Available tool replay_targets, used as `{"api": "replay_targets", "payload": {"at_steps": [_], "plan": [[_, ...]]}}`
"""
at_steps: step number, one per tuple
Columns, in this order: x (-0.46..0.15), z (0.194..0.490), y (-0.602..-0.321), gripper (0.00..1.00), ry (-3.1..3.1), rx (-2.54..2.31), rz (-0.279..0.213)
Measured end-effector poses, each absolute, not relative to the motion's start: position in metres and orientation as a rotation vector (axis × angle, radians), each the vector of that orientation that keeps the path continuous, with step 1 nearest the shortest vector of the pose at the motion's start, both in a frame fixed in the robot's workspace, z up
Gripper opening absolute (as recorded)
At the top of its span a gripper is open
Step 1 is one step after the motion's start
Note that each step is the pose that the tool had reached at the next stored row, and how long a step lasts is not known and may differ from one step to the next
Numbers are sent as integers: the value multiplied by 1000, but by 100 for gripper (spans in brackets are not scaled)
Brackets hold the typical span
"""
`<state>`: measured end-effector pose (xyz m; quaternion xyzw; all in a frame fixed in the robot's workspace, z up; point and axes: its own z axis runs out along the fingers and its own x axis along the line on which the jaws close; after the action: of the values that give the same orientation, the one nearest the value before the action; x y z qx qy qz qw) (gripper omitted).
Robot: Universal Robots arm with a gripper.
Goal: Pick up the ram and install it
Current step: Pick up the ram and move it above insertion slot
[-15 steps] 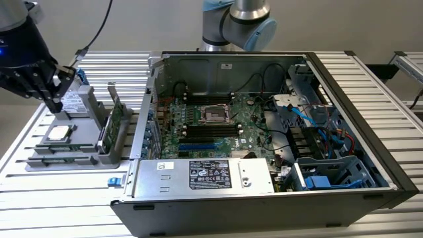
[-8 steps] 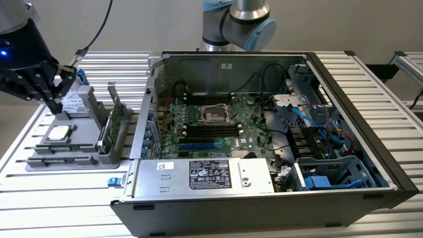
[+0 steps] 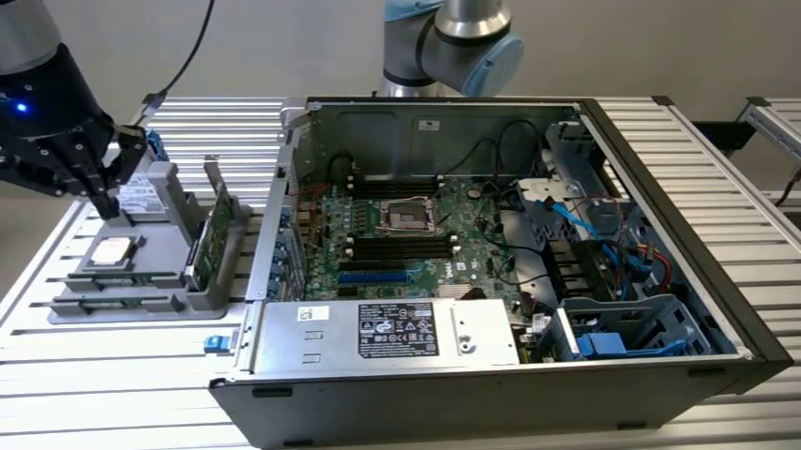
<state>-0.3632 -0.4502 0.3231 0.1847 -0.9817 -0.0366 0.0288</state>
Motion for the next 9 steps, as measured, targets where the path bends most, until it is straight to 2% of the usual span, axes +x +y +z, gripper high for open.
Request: {"api": "replay_targets", "payload": {"at_steps": [9], "plan": [[-363,316,-450,10,-2966,816,-105]]}}
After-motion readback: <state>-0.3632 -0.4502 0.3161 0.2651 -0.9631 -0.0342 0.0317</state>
